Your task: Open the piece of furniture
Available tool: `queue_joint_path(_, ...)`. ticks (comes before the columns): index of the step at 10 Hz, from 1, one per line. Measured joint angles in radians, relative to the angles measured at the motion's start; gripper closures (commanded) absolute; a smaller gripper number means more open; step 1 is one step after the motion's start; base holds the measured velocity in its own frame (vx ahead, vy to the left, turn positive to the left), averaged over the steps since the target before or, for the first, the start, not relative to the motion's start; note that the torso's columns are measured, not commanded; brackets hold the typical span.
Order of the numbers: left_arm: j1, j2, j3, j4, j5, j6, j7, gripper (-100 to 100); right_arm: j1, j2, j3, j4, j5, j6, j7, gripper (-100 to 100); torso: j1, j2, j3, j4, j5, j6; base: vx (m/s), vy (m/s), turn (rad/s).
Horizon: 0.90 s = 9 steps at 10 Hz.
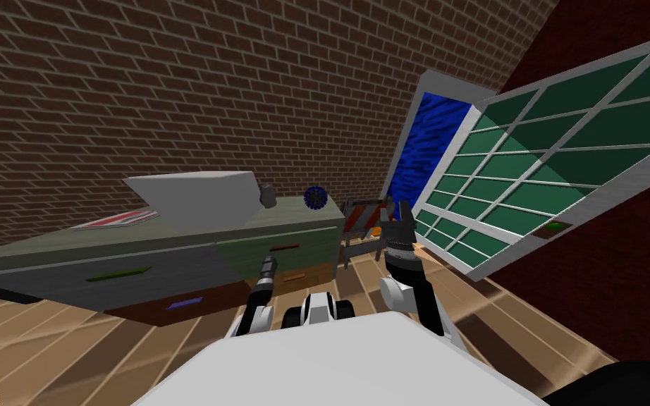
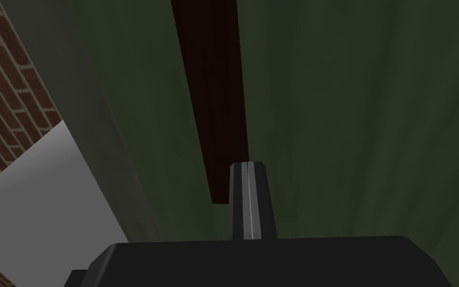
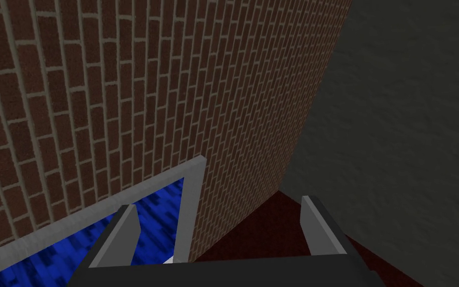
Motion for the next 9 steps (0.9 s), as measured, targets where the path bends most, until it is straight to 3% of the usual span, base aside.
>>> queue_joint_path(3, 0.074, 0.020, -0.068, -0.043, -0.034, -0.027, 0.048, 100, 0.000, 0.000, 0.000, 0.000, 0.000, 0.000, 0.000, 0, 0.001, 0.001, 0.001, 0.000, 0.000, -0.001, 0.106, -0.023, 0.204)
queue_joint_path(5, 0.120, 0.031, -0.104, -0.078, -0.051, -0.038, 0.073, 100, 0.000, 0.000, 0.000, 0.000, 0.000, 0.000, 0.000, 0, -0.001, 0.003, 0.002, 0.001, 0.000, -0.001, 0.041, -0.025, 0.034)
queue_joint_path(6, 0.122, 0.031, -0.106, -0.079, -0.051, -0.039, 0.074, -100, 0.000, 0.000, 0.000, 0.000, 0.000, 0.000, 0.000, 0, 0.000, 0.004, 0.002, 0.001, 0.000, -0.001, 0.005, -0.006, -0.002)
queue_joint_path(9, 0.123, 0.095, -0.107, -0.090, -0.052, -0.032, 0.074, -100, 0.000, 0.000, 0.000, 0.000, 0.000, 0.000, 0.000, 0, 0.000, 0.002, 0.001, 0.000, 0.000, -0.001, -0.006, -0.003, -0.001)
